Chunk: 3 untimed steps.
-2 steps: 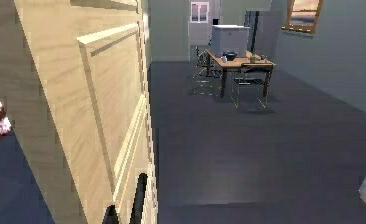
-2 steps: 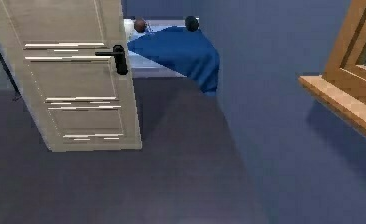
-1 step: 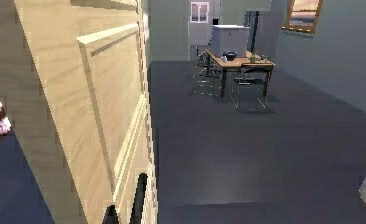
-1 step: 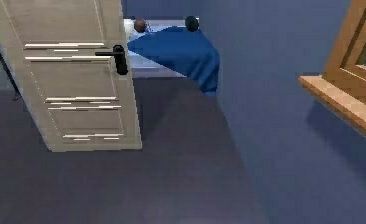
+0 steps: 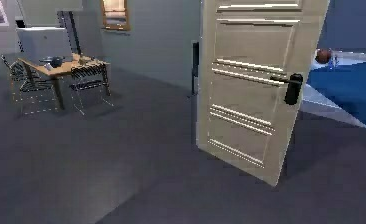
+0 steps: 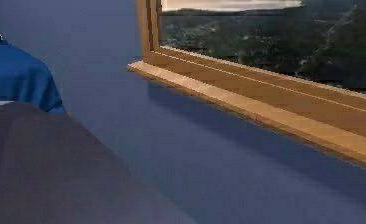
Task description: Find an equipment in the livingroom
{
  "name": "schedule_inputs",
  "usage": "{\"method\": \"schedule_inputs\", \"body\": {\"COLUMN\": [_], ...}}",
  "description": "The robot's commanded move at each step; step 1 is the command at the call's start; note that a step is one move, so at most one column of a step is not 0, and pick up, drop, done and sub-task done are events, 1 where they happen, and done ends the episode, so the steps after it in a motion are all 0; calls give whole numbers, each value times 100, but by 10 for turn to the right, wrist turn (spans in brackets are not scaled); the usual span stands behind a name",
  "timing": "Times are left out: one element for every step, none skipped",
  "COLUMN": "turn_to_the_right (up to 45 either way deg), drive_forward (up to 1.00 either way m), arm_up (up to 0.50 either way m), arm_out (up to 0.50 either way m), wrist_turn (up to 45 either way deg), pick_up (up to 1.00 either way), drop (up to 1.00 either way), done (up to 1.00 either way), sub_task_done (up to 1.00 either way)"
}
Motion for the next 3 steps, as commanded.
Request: {"method": "schedule_inputs", "body": {"turn_to_the_right": [450,120,0], "drive_forward": [0,0,15], "arm_up": [0,0,0], "arm_out": [0,0,0], "wrist_turn": [0,0,0], "pick_up": [0,0,0], "drop": [0,0,0], "done": [0,0,0], "sub_task_done": [0,0,0]}}
